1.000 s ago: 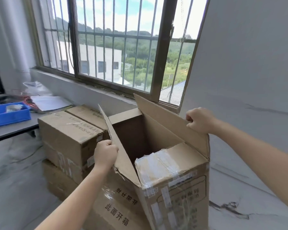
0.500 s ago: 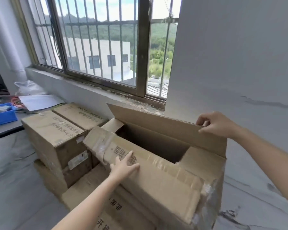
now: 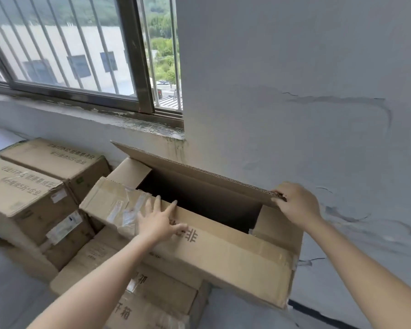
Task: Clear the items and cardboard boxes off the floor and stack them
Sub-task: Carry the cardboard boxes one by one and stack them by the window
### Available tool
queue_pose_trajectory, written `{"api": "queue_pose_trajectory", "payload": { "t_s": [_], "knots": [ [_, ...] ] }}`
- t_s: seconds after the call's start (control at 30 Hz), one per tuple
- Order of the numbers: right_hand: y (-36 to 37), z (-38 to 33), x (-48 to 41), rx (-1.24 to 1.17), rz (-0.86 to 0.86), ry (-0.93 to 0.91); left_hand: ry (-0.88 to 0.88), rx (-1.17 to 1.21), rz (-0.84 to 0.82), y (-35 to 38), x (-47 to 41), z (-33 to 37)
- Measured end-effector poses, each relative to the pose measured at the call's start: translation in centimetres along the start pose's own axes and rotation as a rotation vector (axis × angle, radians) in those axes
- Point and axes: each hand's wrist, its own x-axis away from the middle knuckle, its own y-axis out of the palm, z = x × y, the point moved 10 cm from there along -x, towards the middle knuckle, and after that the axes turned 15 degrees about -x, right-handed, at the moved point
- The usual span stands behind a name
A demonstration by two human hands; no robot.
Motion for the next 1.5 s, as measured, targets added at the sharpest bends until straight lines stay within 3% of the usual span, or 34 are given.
{"api": "queue_pose_trajectory", "payload": {
  "t_s": [0.1, 0.23, 0.4, 0.53, 0.63, 0.77, 1.03, 1.2, 1.37, 1.5],
  "knots": [
    [0.7, 0.7, 0.6, 0.079, -0.008, 0.010, 0.183, -0.068, 0.058, -1.2, -1.3, 0.4],
    [0.7, 0.3, 0.5, 0.117, 0.027, -0.015, 0.286, -0.071, 0.057, -3.3, -2.3, 0.9],
    [0.0, -1.6, -0.2, 0.148, 0.131, -0.142, 0.285, 0.015, 0.188, -6.3, -1.6, -1.5],
    [-0.1, -4.7, -1.5, 0.235, 0.169, -0.244, 0.285, 0.183, 0.403, -9.7, 0.5, -4.6],
    [-0.9, -7.4, -2.7, 0.226, 0.222, -0.271, 0.325, 0.325, 0.533, -12.8, 1.4, -6.8],
    [-0.8, -9.6, -4.4, 0.141, 0.242, -0.212, 0.353, 0.289, 0.592, -15.0, 1.1, -9.7],
    [4.5, -12.6, -10.0, 0.108, 0.120, -0.063, 0.400, 0.162, 0.512, -13.2, -4.3, -16.1],
    [9.5, -14.3, -14.2, 0.027, -0.009, 0.026, 0.306, -0.133, 0.279, -9.2, -9.7, -18.6],
    [16.5, -12.6, -13.1, -0.054, -0.333, 0.236, -0.016, 0.028, 0.091, -0.8, -11.7, -21.7],
    [21.7, -9.1, -9.2, 0.206, -0.425, 0.401, -0.107, 0.213, 0.005, 2.9, -12.8, -23.5]
  ]
}}
